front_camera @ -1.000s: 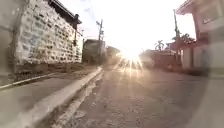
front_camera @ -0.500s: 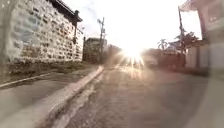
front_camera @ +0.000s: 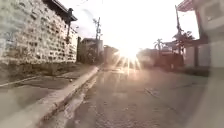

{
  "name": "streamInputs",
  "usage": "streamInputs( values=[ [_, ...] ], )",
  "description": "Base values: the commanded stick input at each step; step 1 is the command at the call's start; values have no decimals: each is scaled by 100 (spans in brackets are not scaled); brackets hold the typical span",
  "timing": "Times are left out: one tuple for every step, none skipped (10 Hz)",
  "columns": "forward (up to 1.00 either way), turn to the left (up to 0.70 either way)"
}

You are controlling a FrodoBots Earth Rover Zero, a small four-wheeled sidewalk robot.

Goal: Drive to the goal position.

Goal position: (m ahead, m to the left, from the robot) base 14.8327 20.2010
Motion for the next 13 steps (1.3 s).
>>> streamInputs(
  values=[
    [100,-26],
    [100,-40],
    [100,-31],
    [100,-7],
    [100,0],
    [100,0],
    [100,0],
    [100,0],
    [100,0],
    [100,0],
    [100,0],
    [100,0],
    [100,0]
  ],
)
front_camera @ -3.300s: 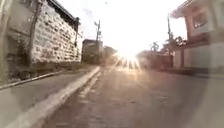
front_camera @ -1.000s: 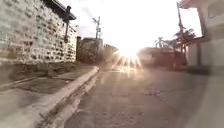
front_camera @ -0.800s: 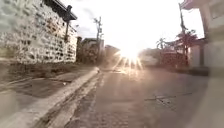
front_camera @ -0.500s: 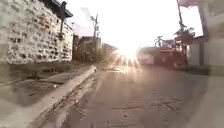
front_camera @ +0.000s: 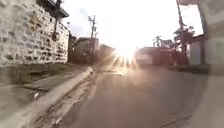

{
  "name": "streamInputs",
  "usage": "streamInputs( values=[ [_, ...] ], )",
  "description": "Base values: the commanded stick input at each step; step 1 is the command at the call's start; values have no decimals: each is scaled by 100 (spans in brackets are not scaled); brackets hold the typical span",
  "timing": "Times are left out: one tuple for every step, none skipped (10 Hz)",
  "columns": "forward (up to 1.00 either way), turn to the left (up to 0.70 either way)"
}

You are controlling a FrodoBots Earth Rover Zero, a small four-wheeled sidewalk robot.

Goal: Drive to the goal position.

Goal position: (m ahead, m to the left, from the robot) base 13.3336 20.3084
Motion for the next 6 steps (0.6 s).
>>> streamInputs(
  values=[
    [100,0],
    [100,0],
    [100,0],
    [100,0],
    [100,0],
    [100,0]
  ],
)
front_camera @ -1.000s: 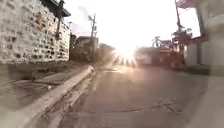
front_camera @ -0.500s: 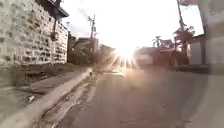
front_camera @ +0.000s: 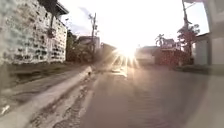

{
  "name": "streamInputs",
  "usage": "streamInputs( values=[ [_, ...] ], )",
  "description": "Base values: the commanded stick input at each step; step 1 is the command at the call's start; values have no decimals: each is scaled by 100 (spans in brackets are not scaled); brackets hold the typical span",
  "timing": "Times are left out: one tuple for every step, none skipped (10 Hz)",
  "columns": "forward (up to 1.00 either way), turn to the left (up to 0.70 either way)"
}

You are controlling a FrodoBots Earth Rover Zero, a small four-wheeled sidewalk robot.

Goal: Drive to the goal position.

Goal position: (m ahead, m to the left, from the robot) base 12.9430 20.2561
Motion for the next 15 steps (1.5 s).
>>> streamInputs(
  values=[
    [100,0],
    [100,0],
    [100,0],
    [100,0],
    [100,0],
    [100,0],
    [100,0],
    [100,0],
    [100,0],
    [100,0],
    [100,0],
    [100,-3],
    [100,-13],
    [100,-38],
    [100,-26]
  ],
)
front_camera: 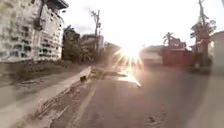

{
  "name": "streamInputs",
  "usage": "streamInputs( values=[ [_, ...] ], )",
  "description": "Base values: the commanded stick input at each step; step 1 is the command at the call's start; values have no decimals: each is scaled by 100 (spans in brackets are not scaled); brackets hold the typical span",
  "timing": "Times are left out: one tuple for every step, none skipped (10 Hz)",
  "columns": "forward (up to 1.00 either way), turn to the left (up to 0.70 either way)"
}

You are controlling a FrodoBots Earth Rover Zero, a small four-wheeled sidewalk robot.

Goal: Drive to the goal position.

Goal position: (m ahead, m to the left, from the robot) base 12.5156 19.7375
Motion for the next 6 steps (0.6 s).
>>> streamInputs(
  values=[
    [100,0],
    [100,0],
    [100,0],
    [100,-15],
    [100,-38],
    [100,-40]
  ],
)
